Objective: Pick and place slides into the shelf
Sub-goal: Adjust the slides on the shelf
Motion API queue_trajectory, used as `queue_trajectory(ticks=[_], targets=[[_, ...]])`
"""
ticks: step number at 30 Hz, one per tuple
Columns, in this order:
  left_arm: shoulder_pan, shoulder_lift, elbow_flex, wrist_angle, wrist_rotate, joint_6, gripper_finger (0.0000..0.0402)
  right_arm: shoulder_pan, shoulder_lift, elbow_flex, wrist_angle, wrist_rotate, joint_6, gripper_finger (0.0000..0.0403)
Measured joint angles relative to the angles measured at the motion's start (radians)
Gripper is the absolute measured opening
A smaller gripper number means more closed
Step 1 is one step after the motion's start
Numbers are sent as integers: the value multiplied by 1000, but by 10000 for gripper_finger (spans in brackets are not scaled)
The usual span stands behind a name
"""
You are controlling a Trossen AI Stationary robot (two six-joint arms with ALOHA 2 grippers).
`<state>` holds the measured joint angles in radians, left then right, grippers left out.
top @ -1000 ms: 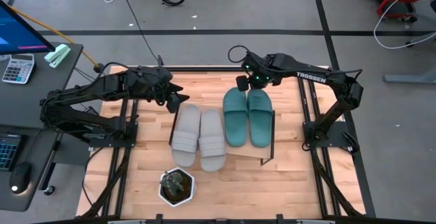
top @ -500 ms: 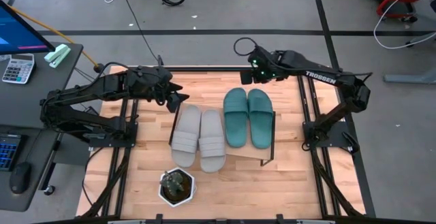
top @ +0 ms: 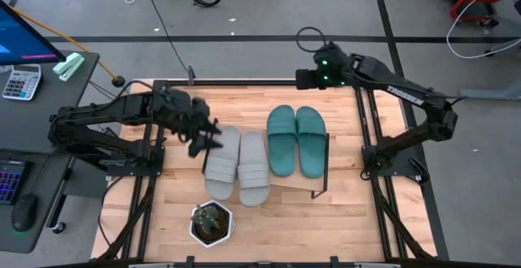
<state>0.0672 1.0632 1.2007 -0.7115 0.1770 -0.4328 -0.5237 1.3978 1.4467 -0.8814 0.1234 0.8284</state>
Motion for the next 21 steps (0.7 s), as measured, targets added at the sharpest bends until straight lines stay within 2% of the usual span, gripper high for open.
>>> queue_trajectory(ticks=[7,13,17,21], targets=[[-89,3,0,-181,29,-17,235,42,-118,0,-3,0,16,8],[-156,3,0,-205,5,-20,189,109,-174,0,-4,0,14,3],[-194,3,0,-200,-49,-35,155,192,-216,0,-20,8,-1,6],[-220,3,0,-197,-81,-58,119,325,-255,0,-26,10,-25,3]])
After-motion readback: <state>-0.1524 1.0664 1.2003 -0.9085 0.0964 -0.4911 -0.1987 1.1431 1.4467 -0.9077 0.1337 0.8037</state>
